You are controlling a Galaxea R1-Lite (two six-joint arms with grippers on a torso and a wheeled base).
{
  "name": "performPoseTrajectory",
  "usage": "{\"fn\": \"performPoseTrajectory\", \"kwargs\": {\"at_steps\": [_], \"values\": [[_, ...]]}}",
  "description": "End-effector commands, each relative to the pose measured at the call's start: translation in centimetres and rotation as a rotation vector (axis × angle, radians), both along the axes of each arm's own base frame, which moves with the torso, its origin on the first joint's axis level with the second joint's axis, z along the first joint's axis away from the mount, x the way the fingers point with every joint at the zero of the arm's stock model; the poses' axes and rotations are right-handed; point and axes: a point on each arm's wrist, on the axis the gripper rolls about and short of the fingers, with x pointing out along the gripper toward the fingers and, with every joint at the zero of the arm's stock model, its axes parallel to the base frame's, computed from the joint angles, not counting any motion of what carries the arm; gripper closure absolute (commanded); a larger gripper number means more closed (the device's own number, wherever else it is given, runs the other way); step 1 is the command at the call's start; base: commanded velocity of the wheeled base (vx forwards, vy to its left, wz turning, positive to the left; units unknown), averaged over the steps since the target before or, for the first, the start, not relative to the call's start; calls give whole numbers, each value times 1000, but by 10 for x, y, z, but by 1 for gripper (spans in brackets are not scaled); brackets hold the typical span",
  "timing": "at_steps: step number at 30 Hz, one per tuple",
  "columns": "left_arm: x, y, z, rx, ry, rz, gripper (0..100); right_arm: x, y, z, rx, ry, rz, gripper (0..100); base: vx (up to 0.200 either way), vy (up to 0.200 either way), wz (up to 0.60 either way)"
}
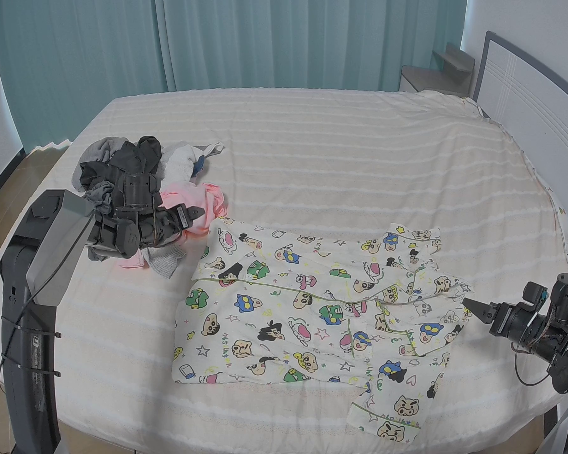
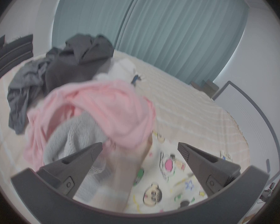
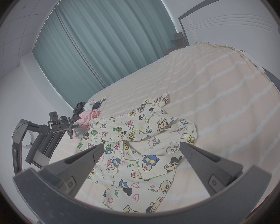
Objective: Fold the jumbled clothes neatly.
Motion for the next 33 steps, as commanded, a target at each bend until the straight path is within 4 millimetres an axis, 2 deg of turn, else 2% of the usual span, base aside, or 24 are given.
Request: {"fn": "performPoseTrajectory", "kwargs": {"at_steps": [1,11,24,33], "values": [[-19,-1,-20,-43,135,-73,0,-4,0,-2,0,16,-1,0,0,0,0],[-20,-8,-50,-49,201,-108,0,-4,0,-1,-1,14,-2,0,0,0,0],[-19,-13,-66,-60,230,-129,0,-4,0,-2,0,16,-2,0,0,0,0],[-18,-26,-73,-59,236,-152,0,-4,0,-2,2,17,-3,0,0,0,0]]}}
